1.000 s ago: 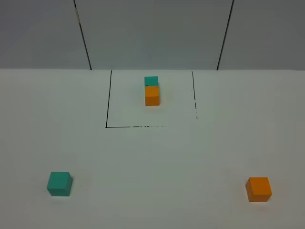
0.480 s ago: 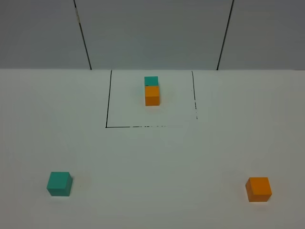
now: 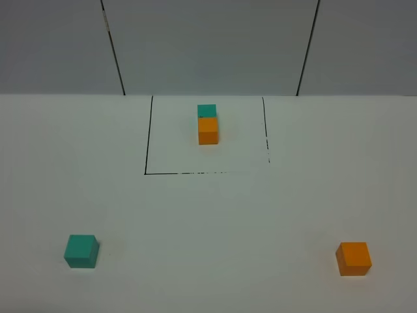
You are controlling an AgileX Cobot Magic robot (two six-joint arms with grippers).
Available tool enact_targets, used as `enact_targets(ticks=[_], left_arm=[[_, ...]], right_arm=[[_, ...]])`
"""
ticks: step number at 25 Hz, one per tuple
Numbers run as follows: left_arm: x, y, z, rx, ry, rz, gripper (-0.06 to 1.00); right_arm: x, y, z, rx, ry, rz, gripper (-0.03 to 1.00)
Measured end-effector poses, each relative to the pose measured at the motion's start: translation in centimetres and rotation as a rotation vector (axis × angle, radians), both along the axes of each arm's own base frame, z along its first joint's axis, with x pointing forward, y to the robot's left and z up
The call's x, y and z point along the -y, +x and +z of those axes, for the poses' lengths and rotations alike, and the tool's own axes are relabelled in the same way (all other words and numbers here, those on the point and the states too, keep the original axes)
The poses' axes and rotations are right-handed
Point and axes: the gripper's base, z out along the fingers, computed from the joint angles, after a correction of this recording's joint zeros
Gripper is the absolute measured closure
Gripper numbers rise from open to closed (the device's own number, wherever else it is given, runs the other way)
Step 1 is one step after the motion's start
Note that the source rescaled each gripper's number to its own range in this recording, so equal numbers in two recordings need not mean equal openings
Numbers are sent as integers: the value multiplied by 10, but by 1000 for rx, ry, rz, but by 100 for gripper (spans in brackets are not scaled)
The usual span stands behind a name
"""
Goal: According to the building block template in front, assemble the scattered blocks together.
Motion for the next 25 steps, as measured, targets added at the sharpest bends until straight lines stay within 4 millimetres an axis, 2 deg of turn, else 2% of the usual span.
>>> enact_targets(ticks=[4,9,12,15,19,25], left_arm=[[1,41,13,-116,-9,15,27],[3,96,18,-251,-10,20,27],[6,128,14,-328,-37,19,27],[11,156,0,-423,-81,15,27],[18,180,-21,-530,-74,-21,27],[39,196,-48,-602,7,-102,23]], right_arm=[[0,0,0,0,0,0,97],[0,0,0,0,0,0,97],[0,0,0,0,0,0,97],[0,0,0,0,0,0,97],[0,0,0,0,0,0,97],[0,0,0,0,0,0,97]])
